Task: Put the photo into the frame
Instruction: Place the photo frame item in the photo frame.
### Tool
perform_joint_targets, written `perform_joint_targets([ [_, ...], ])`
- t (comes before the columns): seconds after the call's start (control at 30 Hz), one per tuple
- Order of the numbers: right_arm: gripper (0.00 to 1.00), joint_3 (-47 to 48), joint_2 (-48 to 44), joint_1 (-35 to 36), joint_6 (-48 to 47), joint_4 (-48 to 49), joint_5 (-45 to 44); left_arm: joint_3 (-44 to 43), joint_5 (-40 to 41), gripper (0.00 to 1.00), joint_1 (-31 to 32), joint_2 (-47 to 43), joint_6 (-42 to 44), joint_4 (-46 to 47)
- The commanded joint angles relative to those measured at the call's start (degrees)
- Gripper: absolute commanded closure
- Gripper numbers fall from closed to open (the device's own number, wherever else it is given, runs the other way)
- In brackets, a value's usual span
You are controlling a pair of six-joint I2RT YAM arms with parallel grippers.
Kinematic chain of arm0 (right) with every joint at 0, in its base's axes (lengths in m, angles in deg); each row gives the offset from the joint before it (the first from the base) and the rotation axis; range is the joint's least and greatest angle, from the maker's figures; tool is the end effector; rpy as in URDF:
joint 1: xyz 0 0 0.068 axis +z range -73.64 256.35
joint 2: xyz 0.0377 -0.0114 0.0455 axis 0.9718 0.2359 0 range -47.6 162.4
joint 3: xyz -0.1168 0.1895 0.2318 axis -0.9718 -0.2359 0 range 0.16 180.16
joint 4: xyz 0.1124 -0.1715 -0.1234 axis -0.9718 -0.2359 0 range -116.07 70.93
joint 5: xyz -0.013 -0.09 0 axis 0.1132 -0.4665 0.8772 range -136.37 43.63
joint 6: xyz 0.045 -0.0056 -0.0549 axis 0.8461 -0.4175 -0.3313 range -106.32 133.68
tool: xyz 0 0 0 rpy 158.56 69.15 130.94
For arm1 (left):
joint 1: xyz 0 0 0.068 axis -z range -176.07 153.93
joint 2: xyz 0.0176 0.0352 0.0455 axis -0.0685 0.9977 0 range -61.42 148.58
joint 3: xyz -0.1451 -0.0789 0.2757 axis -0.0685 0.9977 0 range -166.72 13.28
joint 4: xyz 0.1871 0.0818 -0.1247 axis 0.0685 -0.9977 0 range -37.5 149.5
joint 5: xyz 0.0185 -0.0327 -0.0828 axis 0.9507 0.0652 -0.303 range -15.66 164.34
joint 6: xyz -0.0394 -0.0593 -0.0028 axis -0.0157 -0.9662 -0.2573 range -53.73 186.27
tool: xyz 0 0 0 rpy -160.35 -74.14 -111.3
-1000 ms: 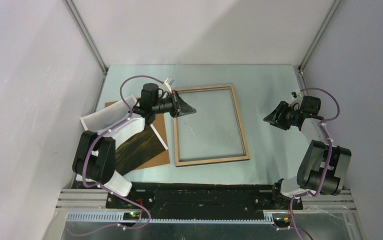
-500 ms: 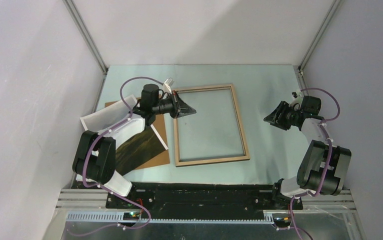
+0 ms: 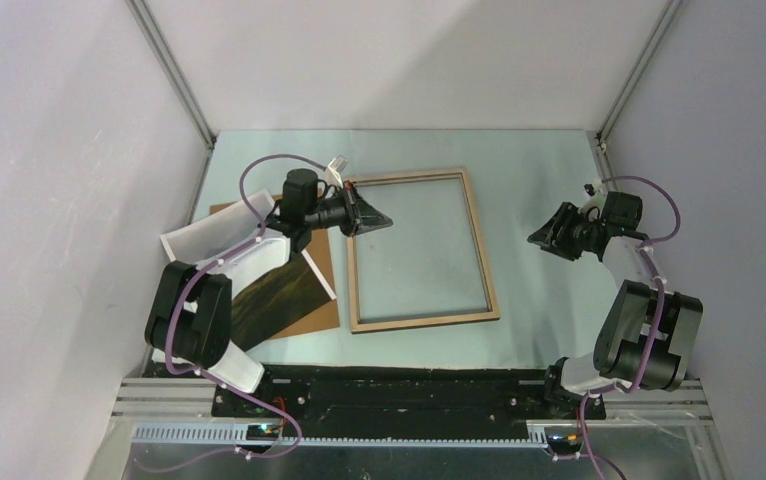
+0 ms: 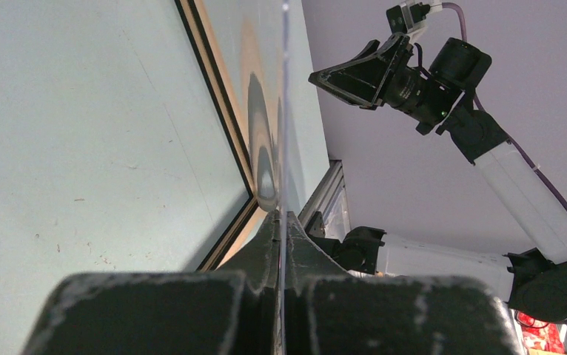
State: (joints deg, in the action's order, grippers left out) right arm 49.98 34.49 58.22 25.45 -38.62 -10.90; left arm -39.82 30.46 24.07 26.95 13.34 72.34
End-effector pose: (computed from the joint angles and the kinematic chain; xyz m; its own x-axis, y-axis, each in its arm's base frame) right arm 0.2683 -0.0520 0.2614 -0.7491 0.4202 -0.5121 0.0669 0.8171 0.5725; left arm 0.2994 -0.1531 0.3043 -0.8939 -0.2848 -0.3463 0.2264 0.3799 -0.8969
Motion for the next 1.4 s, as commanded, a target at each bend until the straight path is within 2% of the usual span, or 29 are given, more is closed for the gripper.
perform_joint_targets([
  [0.0, 0.5, -0.03, -0.12, -0.28, -0.77, 0.11, 1.18, 0.63, 0.21, 1.0, 0.47, -0.88, -0.6, 3.58],
  [0.63, 0.5, 0.01, 0.9, -0.05, -0.76, 0.1, 1.58, 0.72, 0.82, 1.0, 0.6, 0.71, 1.0, 3.54],
  [0.87, 0.5, 0.01, 1.4, 1.5, -0.98, 0.57, 1.04, -1.1, 1.27, 1.0, 0.63, 2.14, 4.32, 0.31],
  [1.13, 0.5, 1.81, 3.37, 5.69, -1.71, 0.55, -0.84, -3.44, 0.85, 1.0, 0.64, 4.92, 6.21, -1.82],
  [1.37, 0.5, 6.07, 7.63, 12.33, -3.51, 0.56, -4.97, -4.93, 0.14, 1.0, 0.61, 6.45, 7.48, -2.47],
])
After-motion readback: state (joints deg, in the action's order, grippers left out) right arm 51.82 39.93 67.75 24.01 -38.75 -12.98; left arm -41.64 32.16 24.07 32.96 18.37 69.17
